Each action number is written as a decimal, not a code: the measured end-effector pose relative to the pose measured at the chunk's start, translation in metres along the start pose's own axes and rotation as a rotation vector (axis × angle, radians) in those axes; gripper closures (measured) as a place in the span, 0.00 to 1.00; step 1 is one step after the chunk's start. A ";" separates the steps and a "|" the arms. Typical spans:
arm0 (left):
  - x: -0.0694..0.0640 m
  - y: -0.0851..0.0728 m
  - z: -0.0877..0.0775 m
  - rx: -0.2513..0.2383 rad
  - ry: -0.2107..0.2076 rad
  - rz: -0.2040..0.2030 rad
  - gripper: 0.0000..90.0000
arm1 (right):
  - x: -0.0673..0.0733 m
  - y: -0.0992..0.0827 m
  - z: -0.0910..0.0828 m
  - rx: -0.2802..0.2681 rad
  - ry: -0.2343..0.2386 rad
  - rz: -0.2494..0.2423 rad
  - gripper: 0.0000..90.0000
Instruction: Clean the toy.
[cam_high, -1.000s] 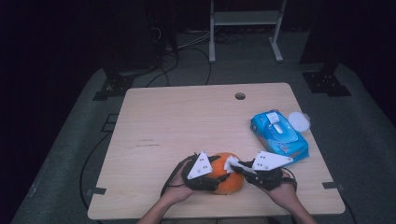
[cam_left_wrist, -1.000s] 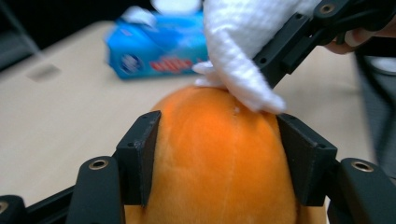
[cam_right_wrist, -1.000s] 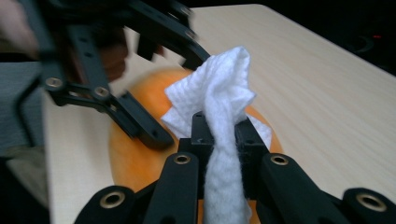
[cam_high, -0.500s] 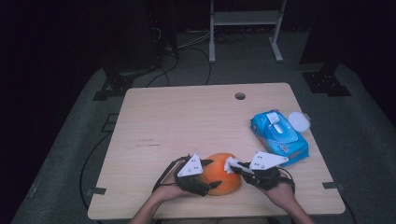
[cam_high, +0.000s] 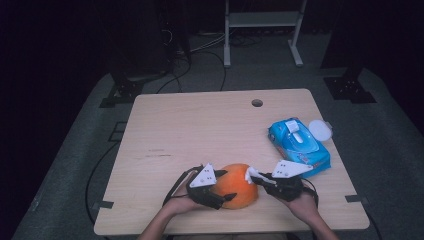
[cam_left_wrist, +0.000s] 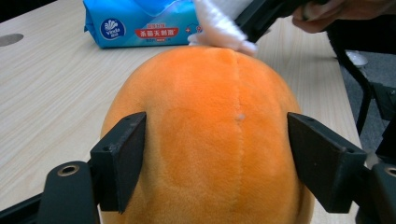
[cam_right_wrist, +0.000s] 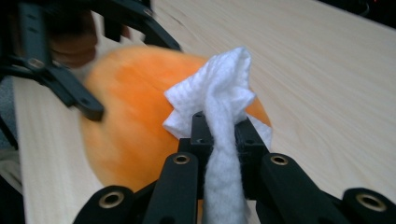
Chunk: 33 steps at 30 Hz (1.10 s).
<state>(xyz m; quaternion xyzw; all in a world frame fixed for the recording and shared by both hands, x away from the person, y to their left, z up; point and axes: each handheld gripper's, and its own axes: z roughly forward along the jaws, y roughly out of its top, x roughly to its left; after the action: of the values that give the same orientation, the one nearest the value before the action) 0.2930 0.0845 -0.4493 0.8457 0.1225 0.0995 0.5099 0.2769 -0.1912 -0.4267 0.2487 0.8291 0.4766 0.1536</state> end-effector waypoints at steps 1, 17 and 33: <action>0.000 0.000 0.000 -0.001 -0.001 0.000 0.26 | 0.002 0.002 0.000 -0.010 0.012 -0.003 0.89; 0.017 -0.006 -0.003 -0.003 -0.024 -0.065 0.26 | -0.001 -0.001 0.000 -0.015 0.021 0.015 0.89; 0.021 -0.010 -0.008 -0.010 -0.032 -0.087 0.26 | -0.007 -0.004 0.001 -0.008 0.033 0.042 0.89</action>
<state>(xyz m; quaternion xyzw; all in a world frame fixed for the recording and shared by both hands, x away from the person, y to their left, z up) 0.3093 0.1024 -0.4540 0.8385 0.1505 0.0641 0.5198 0.2821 -0.1958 -0.4310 0.2577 0.8241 0.4871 0.1311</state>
